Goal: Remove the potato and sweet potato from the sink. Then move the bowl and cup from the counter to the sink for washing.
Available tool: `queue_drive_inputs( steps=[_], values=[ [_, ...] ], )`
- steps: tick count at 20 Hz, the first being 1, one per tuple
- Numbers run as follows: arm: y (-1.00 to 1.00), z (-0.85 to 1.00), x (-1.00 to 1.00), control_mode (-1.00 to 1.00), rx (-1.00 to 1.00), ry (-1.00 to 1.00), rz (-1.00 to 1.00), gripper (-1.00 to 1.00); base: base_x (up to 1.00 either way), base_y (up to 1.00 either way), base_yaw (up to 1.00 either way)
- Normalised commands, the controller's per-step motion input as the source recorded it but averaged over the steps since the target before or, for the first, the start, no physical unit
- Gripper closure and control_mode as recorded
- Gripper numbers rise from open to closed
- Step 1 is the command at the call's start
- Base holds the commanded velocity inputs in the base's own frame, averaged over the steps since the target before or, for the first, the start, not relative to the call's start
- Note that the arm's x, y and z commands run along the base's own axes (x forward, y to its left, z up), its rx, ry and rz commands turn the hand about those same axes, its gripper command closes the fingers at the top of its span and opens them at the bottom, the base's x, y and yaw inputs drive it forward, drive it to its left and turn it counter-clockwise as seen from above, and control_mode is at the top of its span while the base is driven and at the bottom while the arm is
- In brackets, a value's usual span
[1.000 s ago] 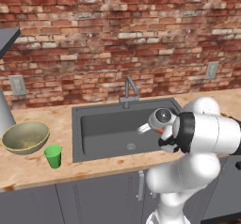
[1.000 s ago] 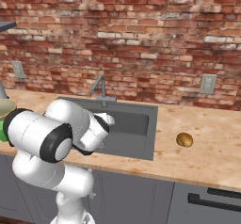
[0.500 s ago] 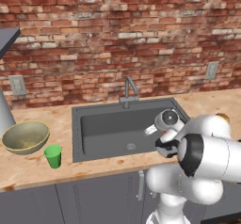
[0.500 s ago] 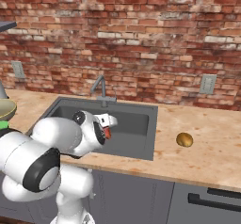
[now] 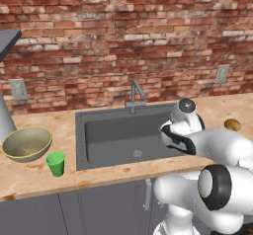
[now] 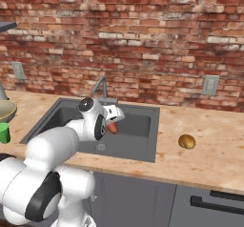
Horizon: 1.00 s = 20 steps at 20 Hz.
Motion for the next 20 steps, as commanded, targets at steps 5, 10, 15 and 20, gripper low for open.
queue_drive_inputs(
  steps=[5,10,15,20],
  values=[
    [-0.27,0.54,-0.01,-1.00,0.00,0.26,0.00,1.00,0.00,0.00,0.00],
    [-0.28,0.51,-0.01,-1.00,0.00,0.31,-0.01,1.00,0.00,0.00,0.00],
    [-0.30,0.46,-0.05,-1.00,0.00,0.38,-0.06,1.00,0.00,0.00,0.00],
    [-0.36,0.33,-0.12,-1.00,0.00,0.30,-0.08,1.00,0.00,0.00,0.00]
  ],
)
